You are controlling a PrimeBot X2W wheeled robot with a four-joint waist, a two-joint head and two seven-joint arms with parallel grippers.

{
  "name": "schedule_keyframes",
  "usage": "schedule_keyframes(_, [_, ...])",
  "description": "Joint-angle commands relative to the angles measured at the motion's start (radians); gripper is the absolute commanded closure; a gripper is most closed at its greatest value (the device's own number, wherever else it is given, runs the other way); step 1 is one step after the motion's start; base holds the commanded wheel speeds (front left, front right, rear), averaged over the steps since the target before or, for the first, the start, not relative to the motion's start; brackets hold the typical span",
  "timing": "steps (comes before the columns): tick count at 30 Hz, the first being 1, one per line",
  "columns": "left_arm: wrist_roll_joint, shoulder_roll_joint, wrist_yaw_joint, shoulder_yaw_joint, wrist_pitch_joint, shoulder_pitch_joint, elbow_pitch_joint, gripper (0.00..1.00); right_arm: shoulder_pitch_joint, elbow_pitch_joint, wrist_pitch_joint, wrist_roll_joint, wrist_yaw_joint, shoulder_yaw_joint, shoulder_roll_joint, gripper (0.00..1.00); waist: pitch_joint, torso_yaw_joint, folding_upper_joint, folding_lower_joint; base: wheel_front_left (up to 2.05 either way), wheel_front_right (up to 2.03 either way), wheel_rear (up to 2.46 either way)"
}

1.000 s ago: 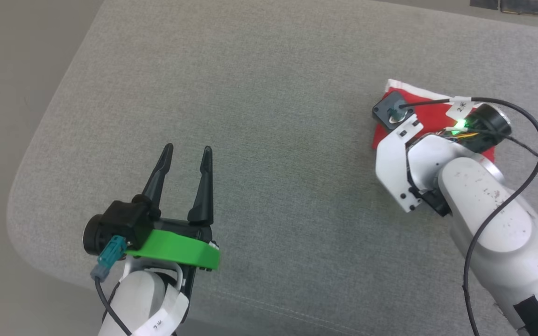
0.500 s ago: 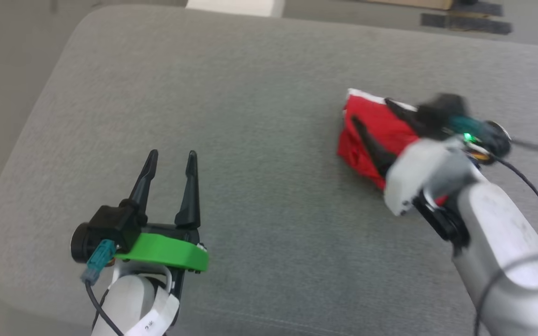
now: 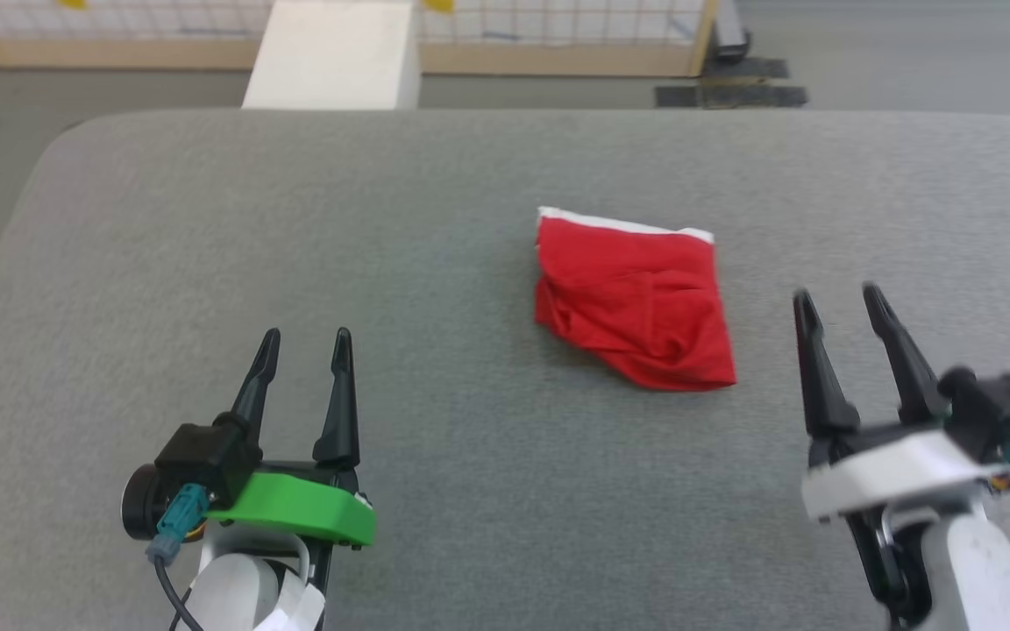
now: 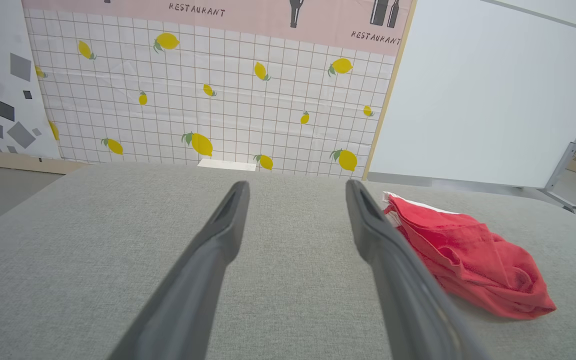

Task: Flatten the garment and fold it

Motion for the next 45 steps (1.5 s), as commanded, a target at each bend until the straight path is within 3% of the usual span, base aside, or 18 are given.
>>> schedule_keyframes(1, [0.011,-0.002,-0.003,0.001,-0.004,0.017,0.001,0.0,0.028,0.002,-0.012,-0.015,-0.001,-0.011,0.006,0.0,-0.034,-0.039,0.0,0.0,0.0,0.0,0.0])
schedule_keyframes(14, [0.011,-0.002,-0.002,-0.009,-0.004,0.06,0.018,0.0,0.182,-0.005,-0.037,-0.102,-0.001,-0.076,0.016,0.0,-0.074,-0.04,0.0,0.0,0.0,0.0,0.0])
schedule_keyframes(29, [0.011,-0.002,0.007,-0.014,-0.004,0.057,0.021,0.0,0.173,-0.033,0.019,-0.089,-0.001,-0.066,0.019,0.0,-0.062,-0.015,0.0,0.0,0.0,0.0,0.0])
schedule_keyframes(32, [0.01,-0.002,0.007,-0.014,-0.004,0.047,0.016,0.0,0.112,0.0,0.088,0.033,-0.001,-0.07,0.016,0.0,-0.042,-0.006,0.0,0.0,0.0,0.0,0.0])
schedule_keyframes(39, [0.008,-0.002,0.006,-0.022,-0.004,0.011,0.005,0.0,-0.134,0.188,0.433,0.525,-0.001,-0.193,0.022,0.0,0.023,0.04,0.0,0.0,0.0,0.0,0.0])
schedule_keyframes(42, [0.007,-0.002,0.005,-0.024,-0.004,-0.004,0.002,0.0,-0.235,0.332,0.589,0.63,-0.001,-0.272,0.023,0.0,0.048,0.065,0.0,0.0,0.0,0.0,0.0])
schedule_keyframes(45, [0.004,-0.002,0.006,-0.028,-0.004,-0.018,0.0,0.0,-0.34,0.505,0.74,0.655,-0.001,-0.351,0.024,0.0,0.072,0.095,0.0,0.0,0.0,0.0,0.0])
